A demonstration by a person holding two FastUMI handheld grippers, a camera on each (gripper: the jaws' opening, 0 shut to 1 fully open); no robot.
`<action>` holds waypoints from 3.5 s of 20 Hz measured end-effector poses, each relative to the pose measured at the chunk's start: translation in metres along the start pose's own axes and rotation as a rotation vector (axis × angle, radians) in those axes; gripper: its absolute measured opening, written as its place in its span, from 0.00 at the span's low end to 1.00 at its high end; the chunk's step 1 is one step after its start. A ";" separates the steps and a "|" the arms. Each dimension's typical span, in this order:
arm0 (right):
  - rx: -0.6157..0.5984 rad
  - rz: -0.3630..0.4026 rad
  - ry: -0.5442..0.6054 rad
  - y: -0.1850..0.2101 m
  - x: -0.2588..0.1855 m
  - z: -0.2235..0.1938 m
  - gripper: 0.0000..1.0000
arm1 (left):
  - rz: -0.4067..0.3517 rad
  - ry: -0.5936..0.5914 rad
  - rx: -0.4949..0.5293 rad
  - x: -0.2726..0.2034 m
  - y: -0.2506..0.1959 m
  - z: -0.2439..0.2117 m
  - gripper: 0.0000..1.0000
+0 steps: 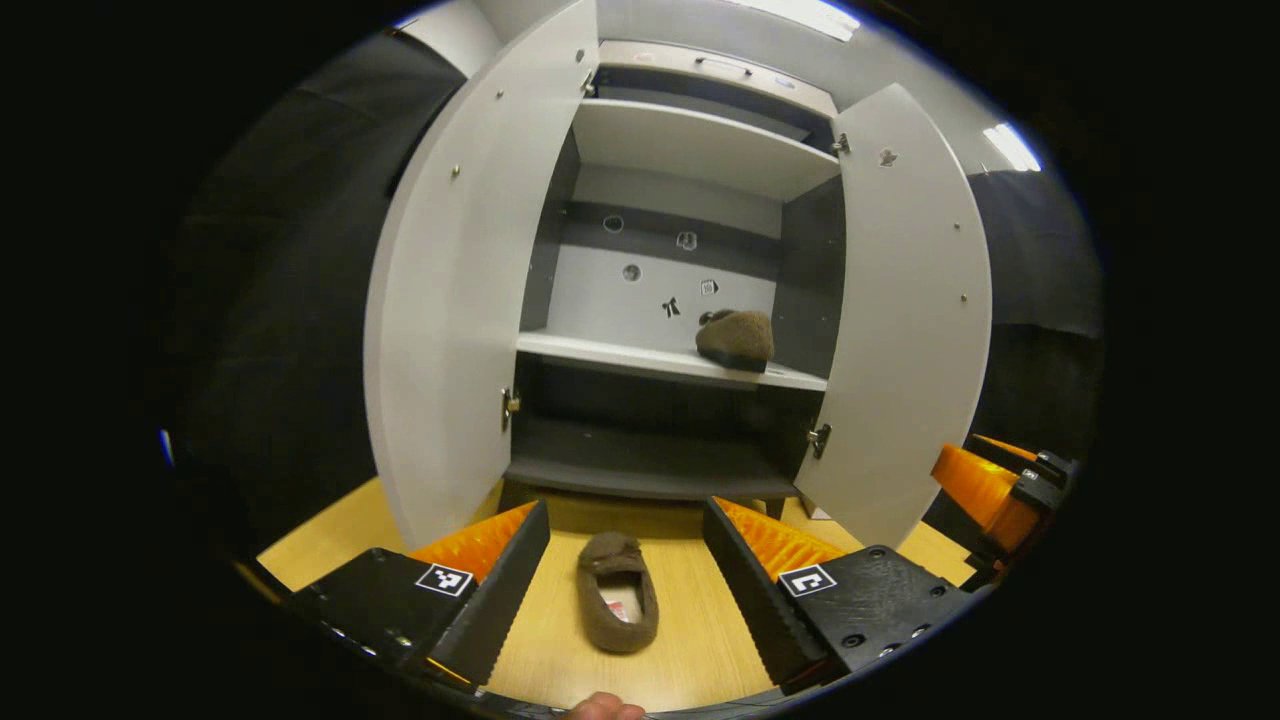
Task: Grab one shoe with the right hand and put it into the shoe cabinet, grab the other shoe with the left hand and put it into the shoe cabinet; then close the right door with the right hand and the left door with the left hand.
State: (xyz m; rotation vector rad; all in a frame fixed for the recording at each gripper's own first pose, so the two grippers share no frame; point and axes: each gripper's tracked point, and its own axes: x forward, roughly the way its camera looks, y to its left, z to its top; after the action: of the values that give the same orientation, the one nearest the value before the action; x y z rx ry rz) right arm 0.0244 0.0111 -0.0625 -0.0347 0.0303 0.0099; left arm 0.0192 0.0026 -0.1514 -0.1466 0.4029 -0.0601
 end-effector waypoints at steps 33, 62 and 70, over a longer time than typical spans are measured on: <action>-0.026 -0.034 0.060 -0.017 -0.003 0.000 0.66 | 0.048 0.323 -0.006 0.121 0.043 -0.160 0.01; -0.019 -0.014 0.006 -0.021 -0.009 0.009 0.66 | 0.219 0.214 -0.150 0.326 0.023 0.174 0.00; -0.002 -0.008 0.008 -0.021 -0.005 0.007 0.66 | 0.179 0.263 -0.178 0.323 0.018 0.176 0.29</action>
State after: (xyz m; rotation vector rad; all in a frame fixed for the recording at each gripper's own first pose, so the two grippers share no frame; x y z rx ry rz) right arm 0.0199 -0.0094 -0.0551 -0.0371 0.0380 0.0021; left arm 0.3857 0.0149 -0.1183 -0.2790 0.6823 0.1348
